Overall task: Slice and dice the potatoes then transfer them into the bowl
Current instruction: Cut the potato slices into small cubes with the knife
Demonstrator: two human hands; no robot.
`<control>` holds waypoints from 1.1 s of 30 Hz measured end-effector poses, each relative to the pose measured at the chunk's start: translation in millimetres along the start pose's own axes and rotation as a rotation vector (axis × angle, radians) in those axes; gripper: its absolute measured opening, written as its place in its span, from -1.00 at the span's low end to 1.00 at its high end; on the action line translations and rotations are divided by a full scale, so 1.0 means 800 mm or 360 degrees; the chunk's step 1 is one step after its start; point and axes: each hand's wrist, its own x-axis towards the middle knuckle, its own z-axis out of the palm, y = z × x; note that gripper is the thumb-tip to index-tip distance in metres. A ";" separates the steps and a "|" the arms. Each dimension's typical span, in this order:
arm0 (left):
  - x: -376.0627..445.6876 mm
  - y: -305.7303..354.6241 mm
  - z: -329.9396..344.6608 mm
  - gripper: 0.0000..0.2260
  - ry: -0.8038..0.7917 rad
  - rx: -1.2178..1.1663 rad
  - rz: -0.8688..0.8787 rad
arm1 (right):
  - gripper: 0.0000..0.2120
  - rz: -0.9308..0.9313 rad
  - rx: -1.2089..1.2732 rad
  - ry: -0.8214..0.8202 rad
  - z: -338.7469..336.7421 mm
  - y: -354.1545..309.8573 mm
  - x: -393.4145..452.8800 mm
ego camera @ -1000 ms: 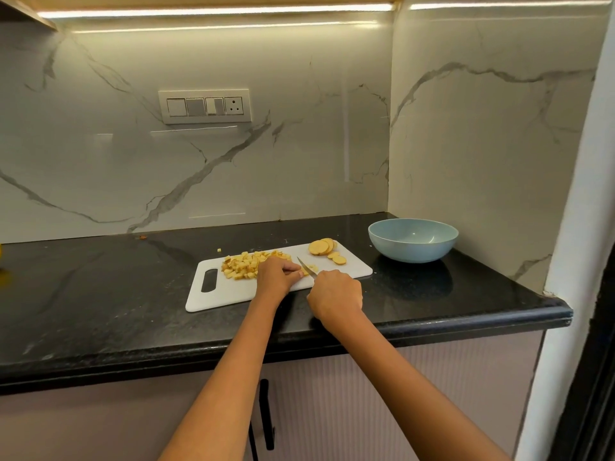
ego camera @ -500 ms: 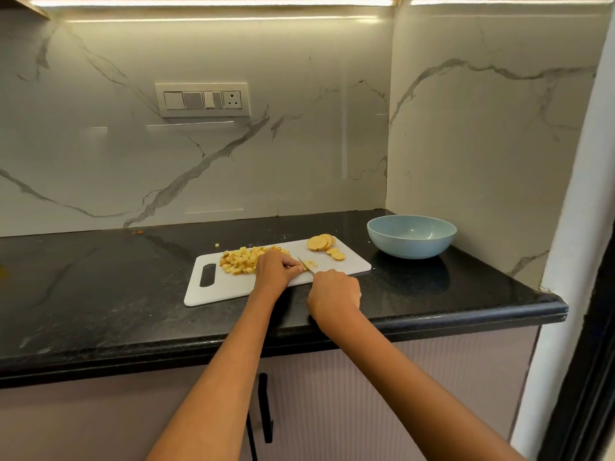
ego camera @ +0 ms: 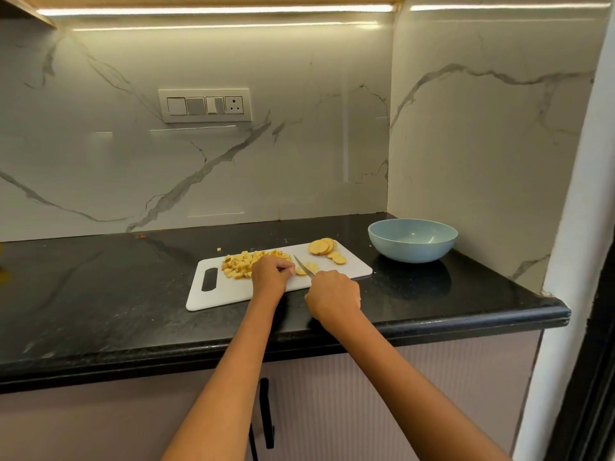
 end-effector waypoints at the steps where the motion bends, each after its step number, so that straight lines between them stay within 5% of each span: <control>1: 0.000 0.000 0.000 -0.84 -0.0025 0.0021 0.0008 | -0.73 0.0004 0.0008 0.0000 -0.001 0.000 0.001; 14: -0.003 0.010 -0.004 -0.88 -0.0134 0.0137 0.0072 | -0.72 0.0017 0.0048 -0.0236 -0.014 -0.007 0.022; 27: -0.004 0.008 0.000 -0.89 -0.0054 0.0191 0.0181 | -0.75 -0.0126 -0.0182 0.0226 0.013 0.018 0.021; 33: 0.000 0.013 0.000 -0.71 0.0247 0.0403 0.0155 | -0.70 -0.0221 -0.0203 0.0367 0.012 0.051 0.044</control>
